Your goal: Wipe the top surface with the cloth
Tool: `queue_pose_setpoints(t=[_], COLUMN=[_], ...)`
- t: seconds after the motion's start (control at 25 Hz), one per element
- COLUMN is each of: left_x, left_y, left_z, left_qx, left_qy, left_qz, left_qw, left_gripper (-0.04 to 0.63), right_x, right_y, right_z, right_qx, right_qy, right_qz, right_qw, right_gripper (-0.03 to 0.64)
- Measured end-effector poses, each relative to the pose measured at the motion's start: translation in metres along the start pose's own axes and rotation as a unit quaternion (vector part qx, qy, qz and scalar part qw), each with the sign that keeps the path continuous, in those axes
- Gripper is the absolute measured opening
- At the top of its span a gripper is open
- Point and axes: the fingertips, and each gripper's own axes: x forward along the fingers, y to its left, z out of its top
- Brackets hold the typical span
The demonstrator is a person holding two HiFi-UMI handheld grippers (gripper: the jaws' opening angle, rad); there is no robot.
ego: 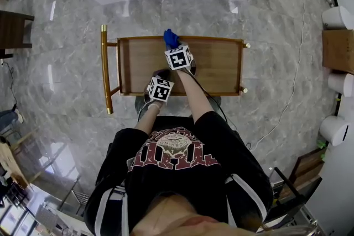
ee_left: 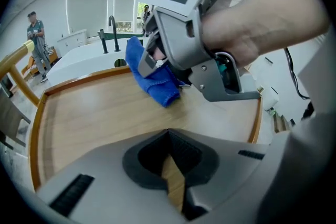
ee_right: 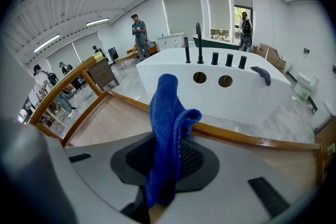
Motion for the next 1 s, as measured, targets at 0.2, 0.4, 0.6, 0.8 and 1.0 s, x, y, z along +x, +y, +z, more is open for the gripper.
queue_pose_setpoints(t=[0.2, 0.4, 0.6, 0.8, 1.0], left_x=[0.000, -0.001, 0.000, 0.000, 0.001], left_y=[-0.001, -0.004, -0.004, -0.003, -0.004], left_z=[0.004, 0.004, 0.003, 0.006, 0.006], left_qx=[0.010, 0.030, 0.025, 0.035, 0.036], left_qy=[0.008, 0.013, 0.020, 0.023, 0.025], left_qz=[0.006, 0.008, 0.004, 0.008, 0.013], left_qw=[0.9999, 0.9994, 0.9995, 0.9991, 0.9989], left_gripper=[0.048, 0.046, 0.046, 0.046, 0.046], right_x=[-0.011, -0.018, -0.023, -0.031, -0.038], right_y=[-0.024, -0.036, -0.047, -0.070, -0.086], right_z=[-0.008, -0.012, -0.015, -0.018, -0.025], right_qx=[0.017, 0.019, 0.018, 0.027, 0.028], right_qy=[0.003, 0.000, -0.002, -0.004, -0.007], right_qz=[-0.017, -0.020, -0.028, -0.042, -0.052], right_qw=[1.000, 1.000, 0.999, 0.999, 0.998], right_gripper=[0.086, 0.086, 0.086, 0.086, 0.086])
